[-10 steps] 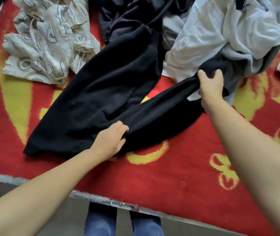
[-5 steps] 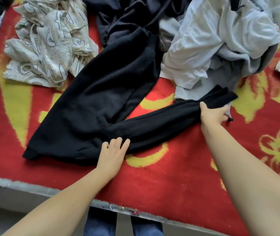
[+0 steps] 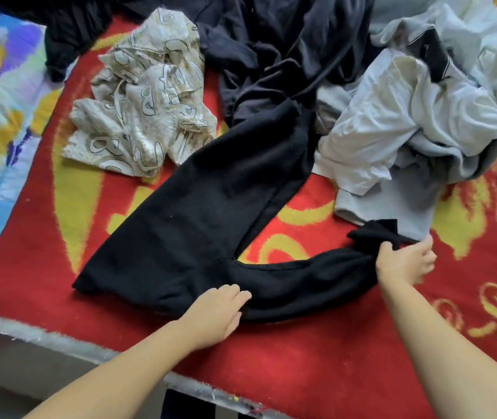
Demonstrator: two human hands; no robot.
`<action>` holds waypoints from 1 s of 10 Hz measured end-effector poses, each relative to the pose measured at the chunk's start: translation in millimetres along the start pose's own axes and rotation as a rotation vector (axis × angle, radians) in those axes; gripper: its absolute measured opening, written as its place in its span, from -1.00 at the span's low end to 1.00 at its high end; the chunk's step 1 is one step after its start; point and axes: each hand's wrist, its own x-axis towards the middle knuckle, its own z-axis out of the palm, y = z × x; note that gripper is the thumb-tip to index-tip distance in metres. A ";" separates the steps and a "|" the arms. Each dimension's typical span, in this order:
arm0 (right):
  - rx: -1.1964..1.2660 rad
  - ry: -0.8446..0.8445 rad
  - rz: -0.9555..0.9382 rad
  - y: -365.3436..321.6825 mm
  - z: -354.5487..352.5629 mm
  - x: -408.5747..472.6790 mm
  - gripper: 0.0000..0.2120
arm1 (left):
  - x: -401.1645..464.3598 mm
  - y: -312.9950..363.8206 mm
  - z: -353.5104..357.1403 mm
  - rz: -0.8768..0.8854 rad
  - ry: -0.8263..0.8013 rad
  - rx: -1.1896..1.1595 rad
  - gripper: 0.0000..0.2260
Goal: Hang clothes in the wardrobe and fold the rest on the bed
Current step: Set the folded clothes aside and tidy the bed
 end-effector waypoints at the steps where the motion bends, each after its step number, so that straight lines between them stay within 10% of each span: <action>1: 0.027 0.024 -0.579 -57.6 4.8 0.7 -0.49 | 44.8 -11.4 -26.3 -0.065 0.224 0.043 -0.75; 2: 0.106 -0.327 -0.758 -134.7 33.7 0.6 -0.66 | 86.2 -23.3 -42.4 -0.318 0.233 0.125 -0.69; 4: 0.271 -0.703 -0.175 -227.3 105.2 13.1 -0.90 | 101.1 -46.4 -14.1 -0.573 0.107 -0.002 -0.87; 6: 0.427 -0.413 -0.265 -231.2 110.8 12.9 -0.74 | 68.8 -58.2 -9.4 -0.329 0.463 -0.127 -0.70; 7: 0.280 -0.232 -0.536 -209.1 100.8 16.0 -0.91 | 69.2 -56.3 -8.1 -0.227 0.379 -0.057 -0.72; 10: 0.291 -0.128 -0.337 -105.5 41.8 24.4 -0.69 | 47.3 -25.4 7.6 0.026 0.338 0.110 -0.50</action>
